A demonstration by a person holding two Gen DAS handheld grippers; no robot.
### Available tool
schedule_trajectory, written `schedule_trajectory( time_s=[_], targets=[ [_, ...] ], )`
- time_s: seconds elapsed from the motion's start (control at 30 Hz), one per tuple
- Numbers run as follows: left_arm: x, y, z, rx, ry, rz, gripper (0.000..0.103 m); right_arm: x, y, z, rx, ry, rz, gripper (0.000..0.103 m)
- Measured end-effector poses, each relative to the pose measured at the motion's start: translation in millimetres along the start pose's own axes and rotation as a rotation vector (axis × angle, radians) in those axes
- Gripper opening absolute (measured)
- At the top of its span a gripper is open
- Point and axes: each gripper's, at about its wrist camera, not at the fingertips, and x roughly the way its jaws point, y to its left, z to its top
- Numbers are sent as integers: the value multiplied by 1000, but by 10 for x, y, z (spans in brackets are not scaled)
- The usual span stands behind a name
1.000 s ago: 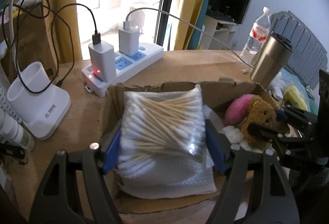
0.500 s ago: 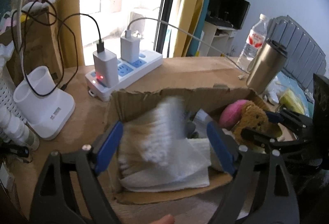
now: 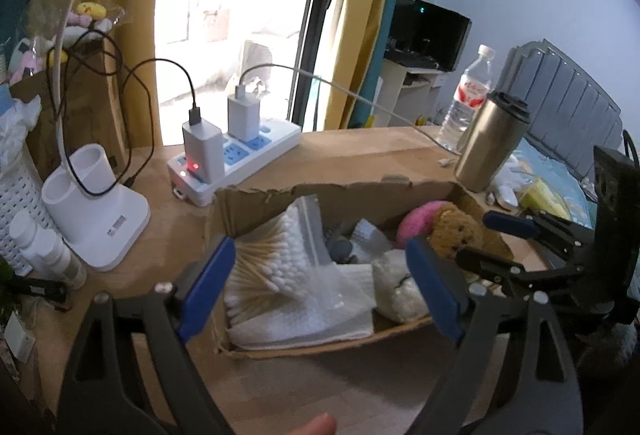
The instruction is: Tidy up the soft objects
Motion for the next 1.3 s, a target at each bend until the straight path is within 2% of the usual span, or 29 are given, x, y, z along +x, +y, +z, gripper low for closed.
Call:
schedule_trajectory(
  time_s=[0.67, 1.3],
  targets=[
    [-666, -197, -97, 37, -100, -44, 89, -577, 226, -38, -21, -83, -42, 73],
    [-1281, -484, -211, 103, -188, -75, 89, -1262, 423, -113, -46, -212, -82, 77]
  ],
)
